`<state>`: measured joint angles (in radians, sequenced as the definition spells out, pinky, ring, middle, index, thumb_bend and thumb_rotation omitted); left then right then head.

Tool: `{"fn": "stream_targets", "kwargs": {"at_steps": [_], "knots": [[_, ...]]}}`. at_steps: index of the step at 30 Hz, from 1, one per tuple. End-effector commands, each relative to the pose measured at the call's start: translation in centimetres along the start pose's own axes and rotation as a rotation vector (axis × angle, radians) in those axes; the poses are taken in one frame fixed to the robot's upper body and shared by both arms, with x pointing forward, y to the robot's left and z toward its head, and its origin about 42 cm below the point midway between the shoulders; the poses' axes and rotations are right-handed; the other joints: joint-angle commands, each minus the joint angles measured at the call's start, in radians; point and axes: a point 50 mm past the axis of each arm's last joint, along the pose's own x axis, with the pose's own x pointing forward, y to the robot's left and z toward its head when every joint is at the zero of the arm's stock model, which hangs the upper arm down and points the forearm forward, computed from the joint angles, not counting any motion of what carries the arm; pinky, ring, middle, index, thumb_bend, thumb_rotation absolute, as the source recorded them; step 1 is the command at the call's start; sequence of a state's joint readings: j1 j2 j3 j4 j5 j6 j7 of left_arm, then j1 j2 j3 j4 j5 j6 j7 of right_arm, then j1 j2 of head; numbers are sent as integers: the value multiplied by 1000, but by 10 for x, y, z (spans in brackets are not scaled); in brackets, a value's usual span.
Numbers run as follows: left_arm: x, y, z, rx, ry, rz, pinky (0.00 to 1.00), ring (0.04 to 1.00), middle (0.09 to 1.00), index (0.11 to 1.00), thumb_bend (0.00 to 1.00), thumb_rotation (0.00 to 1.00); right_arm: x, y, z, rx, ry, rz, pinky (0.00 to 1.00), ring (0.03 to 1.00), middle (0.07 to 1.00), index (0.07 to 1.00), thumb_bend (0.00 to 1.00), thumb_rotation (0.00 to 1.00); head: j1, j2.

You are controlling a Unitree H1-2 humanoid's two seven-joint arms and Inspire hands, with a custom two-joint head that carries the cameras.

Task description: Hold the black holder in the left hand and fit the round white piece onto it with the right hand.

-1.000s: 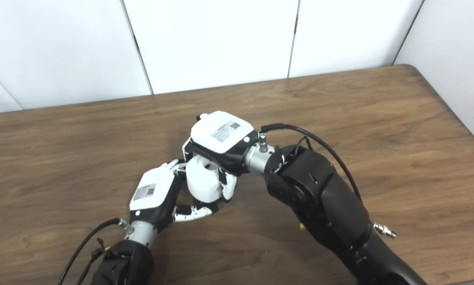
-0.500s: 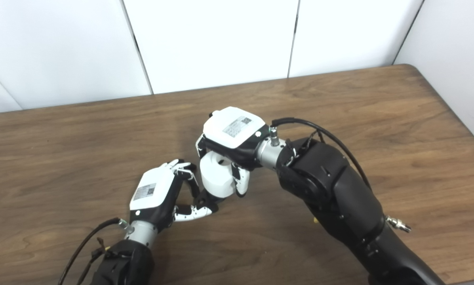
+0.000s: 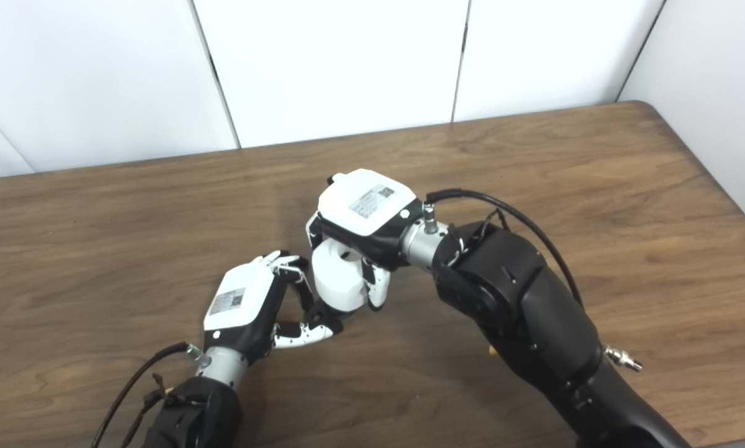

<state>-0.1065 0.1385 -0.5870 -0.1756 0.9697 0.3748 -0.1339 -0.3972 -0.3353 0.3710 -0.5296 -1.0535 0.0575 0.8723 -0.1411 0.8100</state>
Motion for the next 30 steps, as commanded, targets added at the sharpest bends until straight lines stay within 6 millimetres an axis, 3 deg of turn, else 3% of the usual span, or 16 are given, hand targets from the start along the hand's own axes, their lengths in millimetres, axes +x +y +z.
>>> {"fn": "stream_targets", "kwargs": {"at_steps": [1, 30], "knots": [[-13, -45, -8, -4, 63, -278, 922, 910, 806, 486, 521, 53, 0, -8, 6, -22, -28, -29, 966, 603, 465, 505, 530, 3, 0, 1], [-11, -45, -5, -1, 59, -277, 915, 908, 805, 485, 522, 52, 2, -6, 18, 21, -31, -19, 988, 602, 467, 504, 530, 3, 3, 6]]}}
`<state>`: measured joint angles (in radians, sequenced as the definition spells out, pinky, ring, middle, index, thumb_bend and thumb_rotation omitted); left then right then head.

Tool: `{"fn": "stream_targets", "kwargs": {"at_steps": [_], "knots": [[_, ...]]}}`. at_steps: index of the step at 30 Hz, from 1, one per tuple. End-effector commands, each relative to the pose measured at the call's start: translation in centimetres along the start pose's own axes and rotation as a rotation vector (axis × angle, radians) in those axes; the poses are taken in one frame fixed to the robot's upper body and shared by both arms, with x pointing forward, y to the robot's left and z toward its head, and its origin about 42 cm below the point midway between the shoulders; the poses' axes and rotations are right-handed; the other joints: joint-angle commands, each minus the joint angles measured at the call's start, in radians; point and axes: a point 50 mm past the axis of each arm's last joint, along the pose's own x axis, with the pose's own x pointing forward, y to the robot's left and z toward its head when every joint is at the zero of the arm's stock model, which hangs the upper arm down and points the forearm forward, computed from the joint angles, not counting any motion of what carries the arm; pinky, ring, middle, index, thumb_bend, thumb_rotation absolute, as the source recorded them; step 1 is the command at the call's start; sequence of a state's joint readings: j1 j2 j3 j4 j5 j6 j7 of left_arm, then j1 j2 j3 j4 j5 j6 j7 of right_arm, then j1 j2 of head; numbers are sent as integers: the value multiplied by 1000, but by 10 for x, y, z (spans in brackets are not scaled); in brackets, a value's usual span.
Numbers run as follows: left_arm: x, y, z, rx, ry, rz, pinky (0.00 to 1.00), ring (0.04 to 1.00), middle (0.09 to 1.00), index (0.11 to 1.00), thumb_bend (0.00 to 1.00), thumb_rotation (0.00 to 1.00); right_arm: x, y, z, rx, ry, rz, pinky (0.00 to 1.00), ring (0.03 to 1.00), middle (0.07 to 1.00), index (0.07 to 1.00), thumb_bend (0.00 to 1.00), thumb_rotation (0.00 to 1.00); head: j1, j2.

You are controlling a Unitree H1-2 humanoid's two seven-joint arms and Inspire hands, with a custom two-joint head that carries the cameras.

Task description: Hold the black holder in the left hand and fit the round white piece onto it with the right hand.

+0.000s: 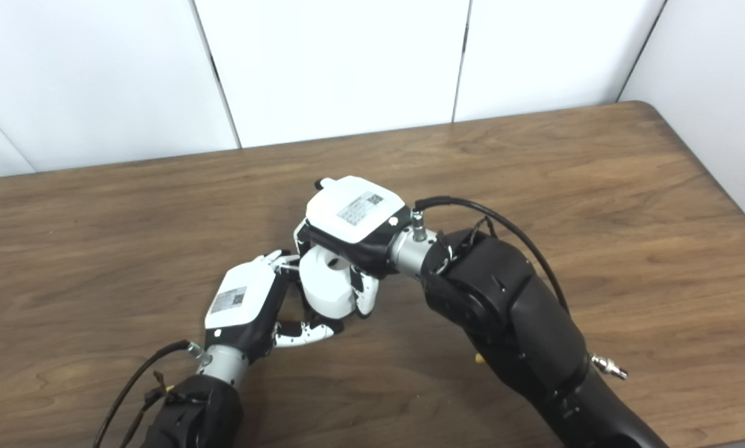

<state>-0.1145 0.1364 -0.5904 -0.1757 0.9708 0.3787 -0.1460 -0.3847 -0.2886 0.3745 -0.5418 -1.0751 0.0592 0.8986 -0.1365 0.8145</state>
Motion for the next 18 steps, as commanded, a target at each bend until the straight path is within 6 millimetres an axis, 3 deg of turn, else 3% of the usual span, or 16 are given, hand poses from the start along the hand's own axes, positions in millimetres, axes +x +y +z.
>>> {"fn": "stream_targets", "kwargs": {"at_steps": [1, 18], "knots": [[-13, -46, -7, -5, 62, -268, 915, 908, 804, 485, 522, 52, 0, -7, 6, -4, -19, -18, 988, 605, 469, 503, 530, 3, -2, 1], [-14, -44, -7, -19, 72, -274, 926, 914, 806, 486, 521, 52, -3, 5, 0, -11, -5, -13, 985, 613, 465, 507, 530, 2, -1, 4]]}}
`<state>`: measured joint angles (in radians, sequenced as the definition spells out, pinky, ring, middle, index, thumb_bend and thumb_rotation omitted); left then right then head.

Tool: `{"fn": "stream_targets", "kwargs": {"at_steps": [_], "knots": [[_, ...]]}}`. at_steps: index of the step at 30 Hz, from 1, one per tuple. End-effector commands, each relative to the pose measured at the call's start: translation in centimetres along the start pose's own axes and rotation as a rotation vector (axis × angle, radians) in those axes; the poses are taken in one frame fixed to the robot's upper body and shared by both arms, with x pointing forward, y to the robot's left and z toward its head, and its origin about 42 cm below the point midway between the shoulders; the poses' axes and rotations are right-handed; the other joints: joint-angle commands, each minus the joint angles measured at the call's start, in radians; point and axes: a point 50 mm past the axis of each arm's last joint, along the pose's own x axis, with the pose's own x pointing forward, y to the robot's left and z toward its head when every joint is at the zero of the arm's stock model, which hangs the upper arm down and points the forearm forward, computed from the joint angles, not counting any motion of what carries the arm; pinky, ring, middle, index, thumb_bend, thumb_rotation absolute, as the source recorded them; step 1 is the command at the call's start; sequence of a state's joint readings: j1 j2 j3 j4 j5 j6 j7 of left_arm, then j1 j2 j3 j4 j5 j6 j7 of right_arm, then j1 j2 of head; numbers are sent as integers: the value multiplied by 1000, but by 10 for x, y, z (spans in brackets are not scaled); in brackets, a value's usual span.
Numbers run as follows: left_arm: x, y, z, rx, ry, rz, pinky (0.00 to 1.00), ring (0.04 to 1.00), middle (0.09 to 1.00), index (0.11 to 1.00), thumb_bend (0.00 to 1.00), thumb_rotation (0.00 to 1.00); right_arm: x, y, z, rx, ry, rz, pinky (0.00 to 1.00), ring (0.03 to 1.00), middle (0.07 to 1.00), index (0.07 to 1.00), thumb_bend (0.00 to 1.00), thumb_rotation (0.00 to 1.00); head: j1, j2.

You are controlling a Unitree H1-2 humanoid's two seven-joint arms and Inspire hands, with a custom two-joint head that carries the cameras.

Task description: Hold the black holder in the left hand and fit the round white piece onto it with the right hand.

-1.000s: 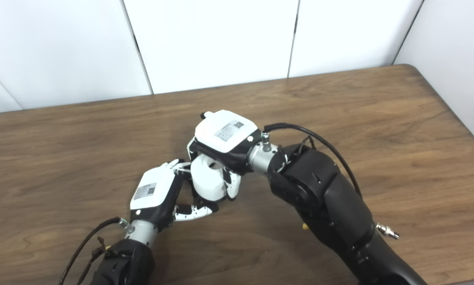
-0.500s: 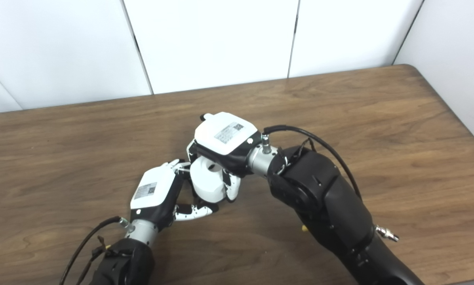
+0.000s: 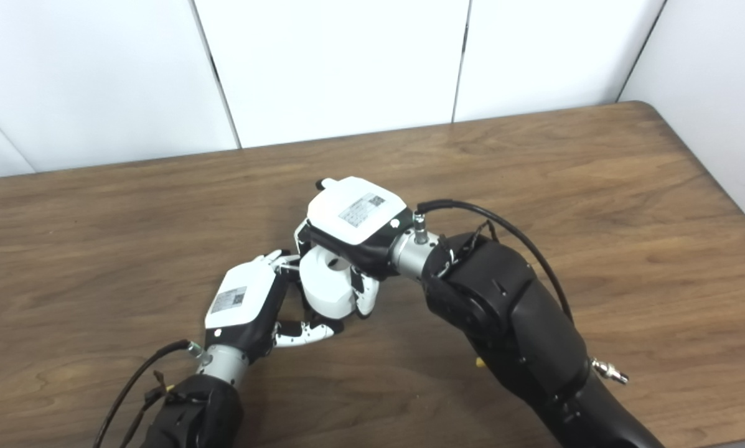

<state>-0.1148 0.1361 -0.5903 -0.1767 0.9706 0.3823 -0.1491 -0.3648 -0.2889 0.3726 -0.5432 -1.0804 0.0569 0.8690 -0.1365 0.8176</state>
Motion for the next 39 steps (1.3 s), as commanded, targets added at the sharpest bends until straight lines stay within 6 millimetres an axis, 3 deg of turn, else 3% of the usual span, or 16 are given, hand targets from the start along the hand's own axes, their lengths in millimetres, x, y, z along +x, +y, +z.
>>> {"fn": "stream_targets", "kwargs": {"at_steps": [1, 25, 39], "knots": [[-14, -45, -6, -16, 68, -270, 924, 913, 806, 486, 522, 52, -1, 2, -1, -18, -12, 2, 985, 613, 465, 507, 530, 2, -1, 1], [-12, -44, -4, -3, 59, -271, 912, 905, 802, 485, 522, 52, -3, 18, 0, -31, -3, -43, 970, 611, 466, 509, 530, 2, 3, 3], [-11, -44, -1, -8, 61, -271, 912, 907, 802, 486, 522, 52, 1, 7, -4, -55, -17, 40, 988, 614, 453, 520, 528, 2, 1, 13]]}}
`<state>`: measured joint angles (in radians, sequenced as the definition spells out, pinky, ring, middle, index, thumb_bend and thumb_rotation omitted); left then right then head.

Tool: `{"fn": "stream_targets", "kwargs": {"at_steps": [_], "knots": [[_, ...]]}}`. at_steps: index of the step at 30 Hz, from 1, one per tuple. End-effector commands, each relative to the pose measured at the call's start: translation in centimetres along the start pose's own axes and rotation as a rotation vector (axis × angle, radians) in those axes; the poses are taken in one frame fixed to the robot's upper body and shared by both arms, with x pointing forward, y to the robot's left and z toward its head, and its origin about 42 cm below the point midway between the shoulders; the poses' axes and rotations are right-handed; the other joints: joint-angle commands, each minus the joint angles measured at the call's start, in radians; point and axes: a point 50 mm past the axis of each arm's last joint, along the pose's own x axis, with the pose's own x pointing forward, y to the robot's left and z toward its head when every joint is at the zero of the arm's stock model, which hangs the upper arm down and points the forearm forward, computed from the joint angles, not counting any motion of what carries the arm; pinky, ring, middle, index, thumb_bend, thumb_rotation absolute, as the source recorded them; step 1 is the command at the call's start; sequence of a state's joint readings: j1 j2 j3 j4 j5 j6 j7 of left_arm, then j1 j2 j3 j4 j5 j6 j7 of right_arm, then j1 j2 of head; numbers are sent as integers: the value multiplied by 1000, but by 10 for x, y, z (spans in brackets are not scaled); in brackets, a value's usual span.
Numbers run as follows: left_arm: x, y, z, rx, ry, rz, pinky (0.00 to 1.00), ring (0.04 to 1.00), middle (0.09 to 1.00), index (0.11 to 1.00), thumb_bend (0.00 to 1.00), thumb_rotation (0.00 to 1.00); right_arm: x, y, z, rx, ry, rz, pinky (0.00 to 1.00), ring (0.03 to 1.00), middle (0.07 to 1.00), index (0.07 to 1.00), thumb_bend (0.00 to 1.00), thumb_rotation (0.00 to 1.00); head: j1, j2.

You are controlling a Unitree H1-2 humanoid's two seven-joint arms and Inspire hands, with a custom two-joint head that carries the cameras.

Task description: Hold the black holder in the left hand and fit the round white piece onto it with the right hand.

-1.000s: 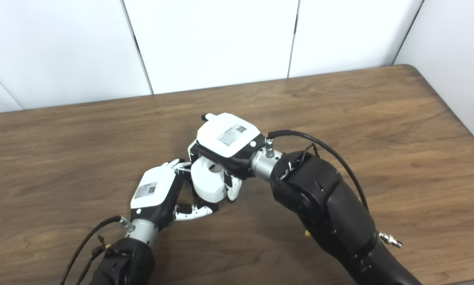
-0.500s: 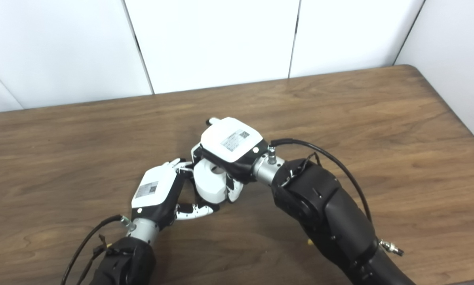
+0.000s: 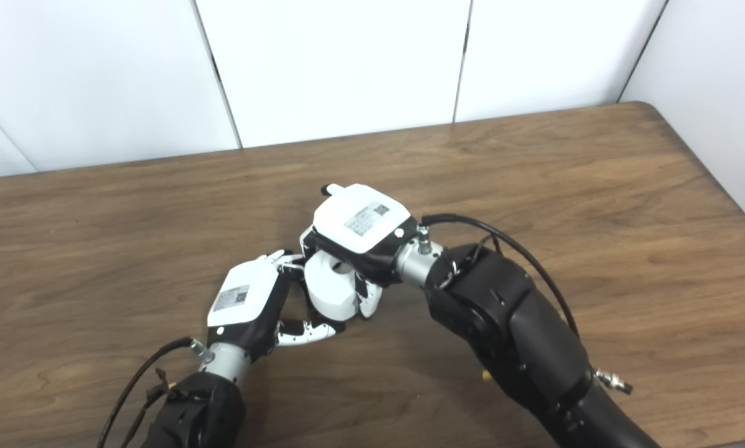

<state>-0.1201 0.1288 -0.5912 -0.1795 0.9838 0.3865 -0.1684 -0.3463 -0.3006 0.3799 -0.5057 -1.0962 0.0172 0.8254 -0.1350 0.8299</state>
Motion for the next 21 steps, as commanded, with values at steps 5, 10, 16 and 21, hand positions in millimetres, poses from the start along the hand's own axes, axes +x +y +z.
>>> {"fn": "stream_targets", "kwargs": {"at_steps": [5, 10, 16, 21], "knots": [[-12, -45, -3, -17, 66, -264, 919, 908, 801, 486, 522, 52, 0, -7, -1, -21, -18, 40, 988, 615, 455, 521, 528, 1, 1, 2], [-11, -44, -2, -13, 64, -266, 917, 906, 801, 486, 521, 53, 1, -5, -2, -47, -16, 68, 988, 622, 460, 529, 526, 5, 2, 2], [-10, -44, -2, -12, 61, -267, 912, 904, 800, 486, 521, 53, 1, -3, -3, -74, -14, 83, 965, 699, 627, 631, 919, 258, 1, -1], [-9, -45, -1, -10, 64, -268, 911, 904, 801, 486, 521, 53, 0, -3, -4, -83, -8, 85, 966, 730, 646, 650, 977, 295, 1, -3]]}}
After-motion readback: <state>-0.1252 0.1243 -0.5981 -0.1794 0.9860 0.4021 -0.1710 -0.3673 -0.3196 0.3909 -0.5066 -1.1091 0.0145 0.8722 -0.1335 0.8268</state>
